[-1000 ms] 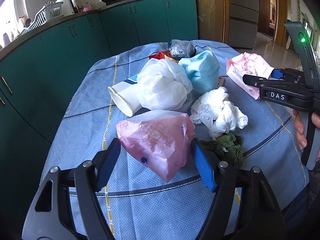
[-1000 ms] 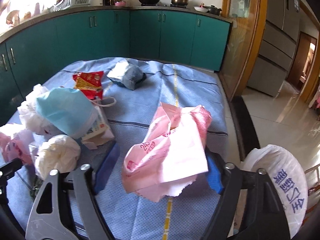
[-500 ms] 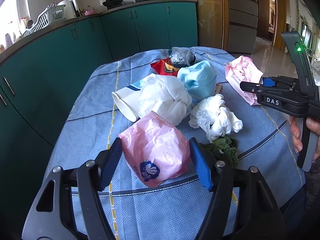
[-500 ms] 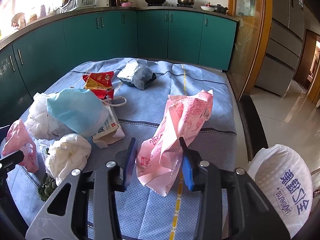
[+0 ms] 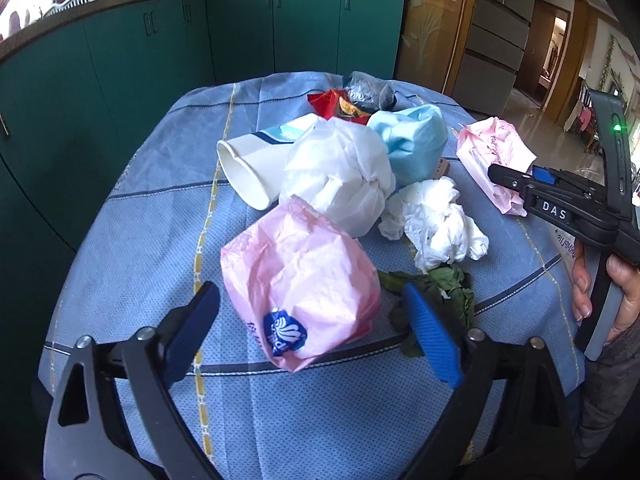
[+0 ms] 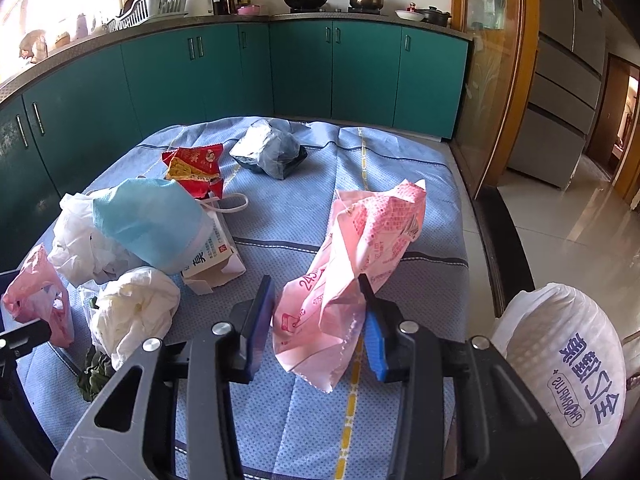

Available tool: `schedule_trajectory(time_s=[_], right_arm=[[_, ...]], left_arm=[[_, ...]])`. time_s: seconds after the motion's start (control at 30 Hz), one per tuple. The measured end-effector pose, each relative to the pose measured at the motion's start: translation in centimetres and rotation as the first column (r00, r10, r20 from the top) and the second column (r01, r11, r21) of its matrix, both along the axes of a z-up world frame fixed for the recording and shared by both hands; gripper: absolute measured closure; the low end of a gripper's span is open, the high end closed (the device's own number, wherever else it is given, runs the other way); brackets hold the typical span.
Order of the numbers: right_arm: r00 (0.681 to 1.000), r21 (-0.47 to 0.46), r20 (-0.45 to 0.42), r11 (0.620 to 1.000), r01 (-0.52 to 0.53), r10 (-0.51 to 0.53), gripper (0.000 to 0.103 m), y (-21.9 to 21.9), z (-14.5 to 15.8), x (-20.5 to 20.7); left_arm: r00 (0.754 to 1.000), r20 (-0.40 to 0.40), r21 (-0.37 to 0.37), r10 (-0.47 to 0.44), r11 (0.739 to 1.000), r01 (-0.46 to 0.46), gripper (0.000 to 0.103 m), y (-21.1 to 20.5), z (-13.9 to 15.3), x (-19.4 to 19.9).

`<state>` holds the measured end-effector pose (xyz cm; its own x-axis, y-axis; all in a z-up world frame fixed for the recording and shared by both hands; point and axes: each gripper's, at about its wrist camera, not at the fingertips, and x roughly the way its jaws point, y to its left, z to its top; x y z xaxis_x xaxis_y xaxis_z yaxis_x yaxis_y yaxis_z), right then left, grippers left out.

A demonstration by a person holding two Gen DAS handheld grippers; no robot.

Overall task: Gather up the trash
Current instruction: 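Lift both pink bags over the wastebasket and open both grippers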

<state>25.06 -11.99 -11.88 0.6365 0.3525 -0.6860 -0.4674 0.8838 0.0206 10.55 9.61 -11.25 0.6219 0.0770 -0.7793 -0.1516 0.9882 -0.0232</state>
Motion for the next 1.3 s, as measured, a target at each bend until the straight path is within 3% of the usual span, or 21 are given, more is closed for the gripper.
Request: schedule_trajectory(time_s=[0.07,0.17,0.2,0.27,0.3,0.43,0.47,0.53,0.6,0.73,0.87,0.97,1.03,1.13,1.3], right_arm=[[1.000,-0.006,-0.002,1.000,0.013,-0.013,0.056,-0.1,-0.1,0.2],[0.998,-0.021,0.016,0.998,0.055,-0.055,0.029,-0.3,-0.1,0.4],[0.998,-0.019,0.022,0.998,0.063,-0.062,0.025,-0.4,-0.1,0.4],[0.997,-0.009,0.021,0.997,0.071,-0.070,0.023,-0.7,0.0,0.6],[0.997,-0.001,0.021,0.997,0.075,-0.075,0.022,-0.8,0.0,0.6],[0.997,0.010,0.030,0.997,0.073,-0.073,0.022,-0.8,0.1,0.7],[0.998,0.003,0.028,0.998,0.065,-0.065,0.022,-0.7,0.0,0.7],[0.998,-0.016,0.018,0.998,0.055,-0.055,0.034,-0.3,-0.2,0.7],[0.999,-0.031,-0.013,0.999,0.040,-0.041,0.053,0.1,-0.7,0.9],[0.999,-0.031,-0.009,0.999,0.044,-0.045,0.061,-0.1,-0.7,0.7],[0.990,0.007,0.085,0.994,0.110,-0.110,0.066,-1.8,1.2,-0.1],[0.952,0.015,0.197,0.971,0.238,-0.236,0.066,-4.2,2.8,-0.7],[0.906,0.010,0.255,0.938,0.348,-0.339,0.066,-6.4,3.4,-1.1],[0.863,0.019,0.241,0.891,0.453,-0.444,0.066,-9.8,3.1,-1.1],[0.757,-0.011,0.172,0.767,0.642,-0.631,0.066,-16.2,1.0,-2.1]], left_arm=[[1.000,-0.002,0.002,0.014,1.000,-0.014,0.009,0.3,-0.2,0.4],[1.000,-0.009,-0.005,0.025,1.000,-0.025,0.009,0.8,-0.5,0.8],[1.000,-0.009,-0.007,0.023,1.000,-0.023,0.009,0.9,-0.5,0.8],[1.000,-0.009,0.003,0.015,1.000,-0.015,0.023,0.8,-0.6,0.9],[1.000,-0.017,0.006,0.007,1.000,-0.007,0.035,0.8,-0.7,0.9],[1.000,0.000,0.016,-0.002,1.000,0.002,0.037,0.6,-0.4,0.7],[1.000,0.009,0.021,-0.002,1.000,0.002,0.038,0.5,-0.1,0.5],[0.999,0.037,0.040,0.000,0.999,-0.001,0.038,0.5,0.7,0.2],[0.998,0.062,0.057,0.002,0.998,-0.005,0.038,0.4,1.4,-0.2],[0.993,0.118,0.072,0.008,0.997,-0.017,0.038,0.4,3.1,-0.9],[0.986,0.164,0.082,-0.007,0.997,-0.007,0.038,-0.5,4.6,-1.0],[0.980,0.194,0.080,-0.047,0.996,0.032,0.038,-2.0,5.6,-0.6],[0.973,0.217,0.074,-0.081,0.995,0.066,0.038,-3.4,6.1,-0.1],[0.963,0.230,0.071,-0.143,0.989,0.131,0.038,-6.1,6.3,1.3],[0.941,0.233,0.032,-0.245,0.969,0.244,0.038,-10.9,5.5,3.6]])
